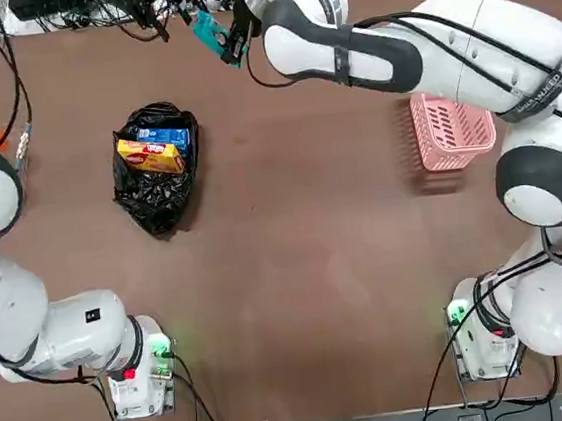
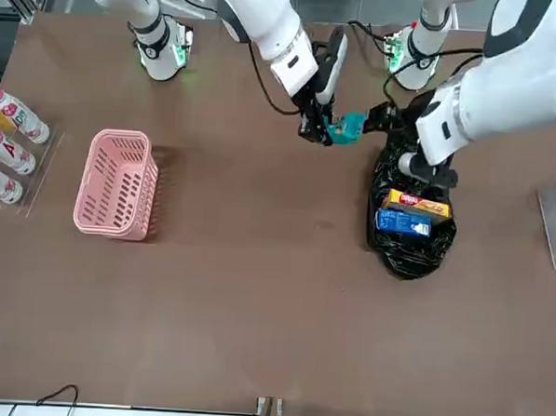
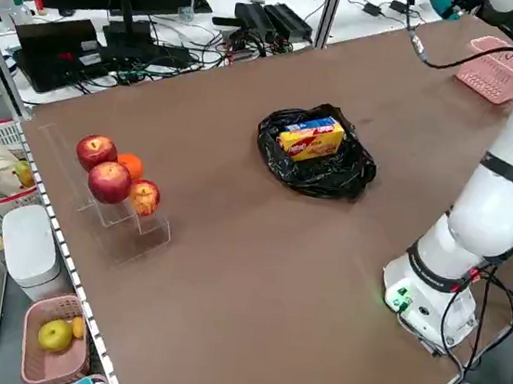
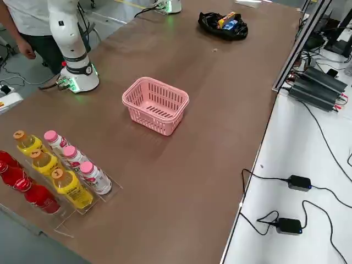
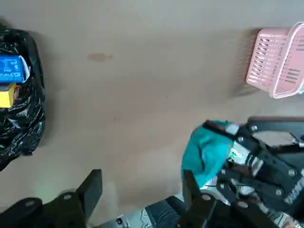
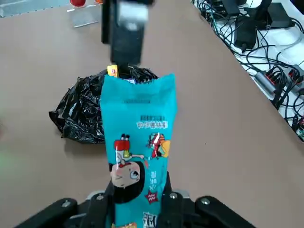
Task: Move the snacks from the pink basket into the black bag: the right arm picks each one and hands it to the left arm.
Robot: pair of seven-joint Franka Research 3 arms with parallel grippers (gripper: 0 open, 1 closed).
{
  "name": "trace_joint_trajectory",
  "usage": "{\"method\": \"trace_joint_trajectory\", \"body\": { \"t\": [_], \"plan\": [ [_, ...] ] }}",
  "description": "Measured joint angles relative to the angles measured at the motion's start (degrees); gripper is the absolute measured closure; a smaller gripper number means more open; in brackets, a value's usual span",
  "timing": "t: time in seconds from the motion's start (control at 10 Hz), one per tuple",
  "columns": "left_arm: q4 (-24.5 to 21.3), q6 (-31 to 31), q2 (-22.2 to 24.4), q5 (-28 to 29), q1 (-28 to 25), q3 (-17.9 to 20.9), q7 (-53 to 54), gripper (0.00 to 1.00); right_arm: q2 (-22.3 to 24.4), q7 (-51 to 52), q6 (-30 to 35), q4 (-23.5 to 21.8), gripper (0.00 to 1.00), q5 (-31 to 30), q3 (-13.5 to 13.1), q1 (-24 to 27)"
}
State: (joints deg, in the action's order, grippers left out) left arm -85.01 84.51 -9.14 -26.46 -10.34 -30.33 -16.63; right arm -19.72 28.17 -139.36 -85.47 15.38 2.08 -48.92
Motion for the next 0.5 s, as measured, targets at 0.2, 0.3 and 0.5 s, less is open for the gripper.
{"method": "trace_joint_trajectory", "body": {
  "t": [0.2, 0.3, 0.5],
  "plan": [
    [0.0, -0.3, 0.6, -1.4, -0.4, -0.2, 0.3, 0.23, -0.3, 0.0, -0.2, 0.3, 0.64, 0.0, 0.0, 0.0],
    [0.0, 0.3, 0.6, -1.8, -0.2, -0.9, 0.3, 0.23, -0.3, 0.0, -0.2, 0.4, 0.64, 0.0, 0.0, -0.1],
    [-0.2, 2.8, 0.6, -1.9, 0.1, -2.5, -0.2, 0.23, -0.3, -0.1, -0.2, 0.4, 0.64, 0.0, 0.0, -0.1]
  ]
}}
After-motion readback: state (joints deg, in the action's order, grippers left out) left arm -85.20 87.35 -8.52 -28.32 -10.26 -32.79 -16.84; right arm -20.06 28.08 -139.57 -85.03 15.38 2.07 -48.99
